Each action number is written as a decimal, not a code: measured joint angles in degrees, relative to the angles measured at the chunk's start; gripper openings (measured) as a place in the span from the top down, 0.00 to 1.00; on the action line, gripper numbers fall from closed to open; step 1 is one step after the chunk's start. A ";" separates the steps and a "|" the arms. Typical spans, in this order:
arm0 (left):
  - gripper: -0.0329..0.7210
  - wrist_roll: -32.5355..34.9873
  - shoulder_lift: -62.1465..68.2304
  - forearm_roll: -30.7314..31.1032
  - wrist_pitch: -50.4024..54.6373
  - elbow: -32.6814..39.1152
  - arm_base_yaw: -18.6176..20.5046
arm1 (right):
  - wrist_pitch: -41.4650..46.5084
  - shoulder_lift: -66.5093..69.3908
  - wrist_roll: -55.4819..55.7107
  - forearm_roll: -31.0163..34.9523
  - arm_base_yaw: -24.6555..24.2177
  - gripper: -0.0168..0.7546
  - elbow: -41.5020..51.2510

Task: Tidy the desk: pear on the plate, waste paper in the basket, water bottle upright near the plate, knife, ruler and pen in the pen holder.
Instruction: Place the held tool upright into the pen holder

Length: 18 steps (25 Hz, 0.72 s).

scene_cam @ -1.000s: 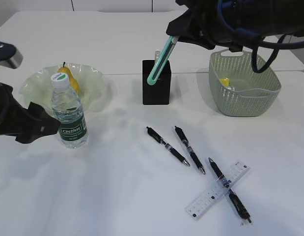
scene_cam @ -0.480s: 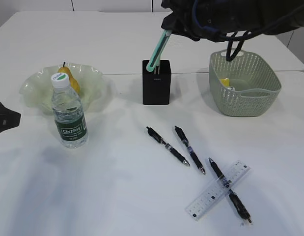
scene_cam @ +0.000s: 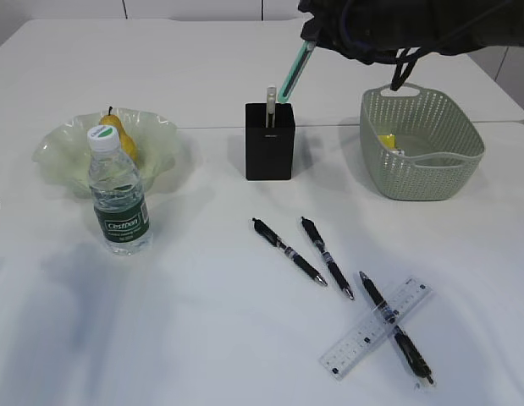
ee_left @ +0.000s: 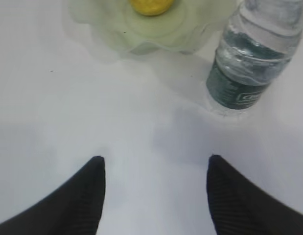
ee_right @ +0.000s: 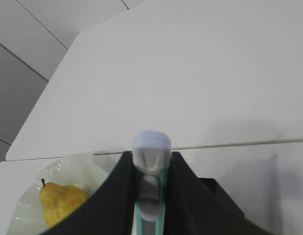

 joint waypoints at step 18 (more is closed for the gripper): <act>0.35 -2.74 0.00 1.15 0.32 0.00 4.90 | 0.00 9.96 -2.71 0.21 0.00 0.82 -8.33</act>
